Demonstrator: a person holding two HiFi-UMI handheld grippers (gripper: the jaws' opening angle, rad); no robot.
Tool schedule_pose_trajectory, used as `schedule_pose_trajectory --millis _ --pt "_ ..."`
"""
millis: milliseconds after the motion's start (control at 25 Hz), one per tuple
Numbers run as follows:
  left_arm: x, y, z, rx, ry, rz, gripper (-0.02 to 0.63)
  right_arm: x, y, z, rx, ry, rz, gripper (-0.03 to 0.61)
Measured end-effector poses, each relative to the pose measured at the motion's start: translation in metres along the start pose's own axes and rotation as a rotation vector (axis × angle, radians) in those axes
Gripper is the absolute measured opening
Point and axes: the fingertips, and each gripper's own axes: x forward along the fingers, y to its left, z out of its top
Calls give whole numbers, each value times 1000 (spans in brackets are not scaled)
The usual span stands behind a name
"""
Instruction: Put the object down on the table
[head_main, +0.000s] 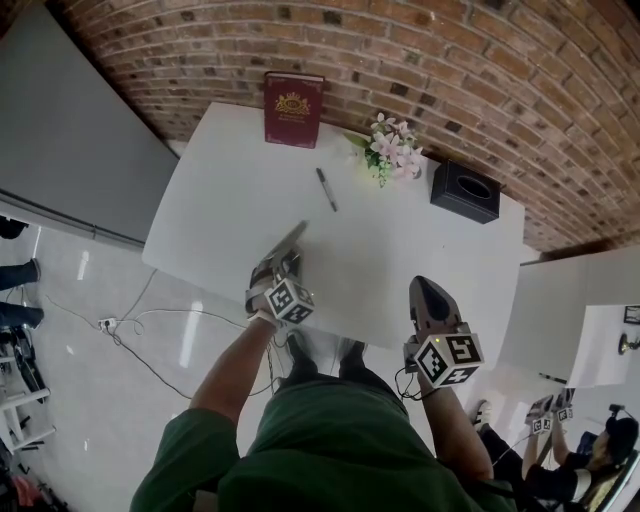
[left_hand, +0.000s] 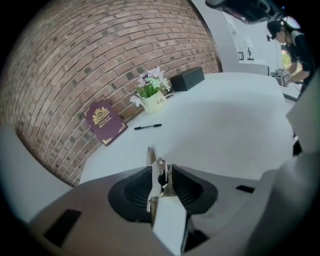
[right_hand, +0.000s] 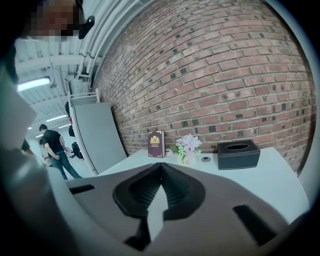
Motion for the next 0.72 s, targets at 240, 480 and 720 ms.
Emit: schedule_pose_trajectory --millis 240,480,720 --pt "-31 12 18 -69 -74 25 123 3 9 3 -10 -7 28 3" --pt "-88 41 42 -218 -163 94 121 13 25 14 -33 -23 90 3" --pt "-159 85 79 -361 -323 186 64 22 44 27 -50 -54 159 3"
